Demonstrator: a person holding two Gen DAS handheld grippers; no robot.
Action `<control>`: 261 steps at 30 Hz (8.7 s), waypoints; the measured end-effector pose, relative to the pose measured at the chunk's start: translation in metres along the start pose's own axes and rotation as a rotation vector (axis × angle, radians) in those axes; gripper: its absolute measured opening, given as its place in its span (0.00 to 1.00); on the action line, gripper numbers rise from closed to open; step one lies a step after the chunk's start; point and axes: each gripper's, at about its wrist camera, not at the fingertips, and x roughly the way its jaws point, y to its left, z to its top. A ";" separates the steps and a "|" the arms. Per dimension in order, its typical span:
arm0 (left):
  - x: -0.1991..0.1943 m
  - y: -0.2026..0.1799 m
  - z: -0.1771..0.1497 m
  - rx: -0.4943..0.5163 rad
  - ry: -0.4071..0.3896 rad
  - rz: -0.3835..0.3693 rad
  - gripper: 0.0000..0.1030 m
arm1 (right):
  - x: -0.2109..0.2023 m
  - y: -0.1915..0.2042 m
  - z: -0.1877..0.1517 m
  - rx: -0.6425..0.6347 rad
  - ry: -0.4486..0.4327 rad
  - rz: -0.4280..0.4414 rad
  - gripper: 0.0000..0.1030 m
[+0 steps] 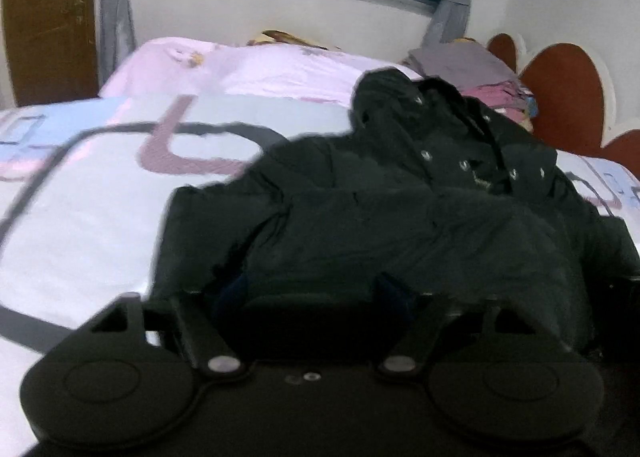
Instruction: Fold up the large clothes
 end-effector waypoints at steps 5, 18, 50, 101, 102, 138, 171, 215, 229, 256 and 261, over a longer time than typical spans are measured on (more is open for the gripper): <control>-0.033 0.025 0.019 -0.025 -0.133 0.012 0.66 | -0.029 0.009 0.024 -0.068 -0.151 0.012 0.63; -0.048 0.024 0.014 0.011 -0.108 -0.060 0.65 | -0.027 0.029 0.011 -0.064 -0.112 0.041 0.67; 0.183 -0.039 0.185 0.015 0.103 -0.056 0.58 | 0.169 -0.039 0.212 -0.139 -0.022 0.114 0.67; -0.111 -0.026 -0.035 -0.118 -0.006 -0.328 0.62 | -0.122 -0.053 -0.032 0.333 -0.077 0.257 0.78; -0.098 -0.029 -0.031 -0.131 0.015 -0.324 0.61 | -0.111 -0.061 -0.023 0.349 -0.054 0.269 0.78; -0.080 -0.113 -0.044 0.103 -0.043 -0.051 0.63 | -0.092 -0.008 -0.021 -0.075 -0.082 0.218 0.65; -0.130 -0.111 -0.090 0.272 -0.032 0.045 0.97 | -0.146 0.007 -0.069 -0.105 -0.043 0.088 0.68; -0.310 0.039 -0.329 -0.273 0.194 -0.328 0.35 | -0.310 -0.138 -0.328 0.490 0.118 0.427 0.74; -0.336 0.052 -0.318 -0.382 0.030 -0.429 0.12 | -0.343 -0.146 -0.306 0.573 -0.022 0.544 0.13; -0.273 0.069 -0.106 -0.524 -0.202 -0.469 0.09 | -0.272 -0.145 -0.048 0.635 -0.215 0.616 0.13; -0.201 0.068 -0.042 -0.538 -0.176 -0.432 0.09 | -0.190 -0.165 0.014 0.730 -0.158 0.605 0.13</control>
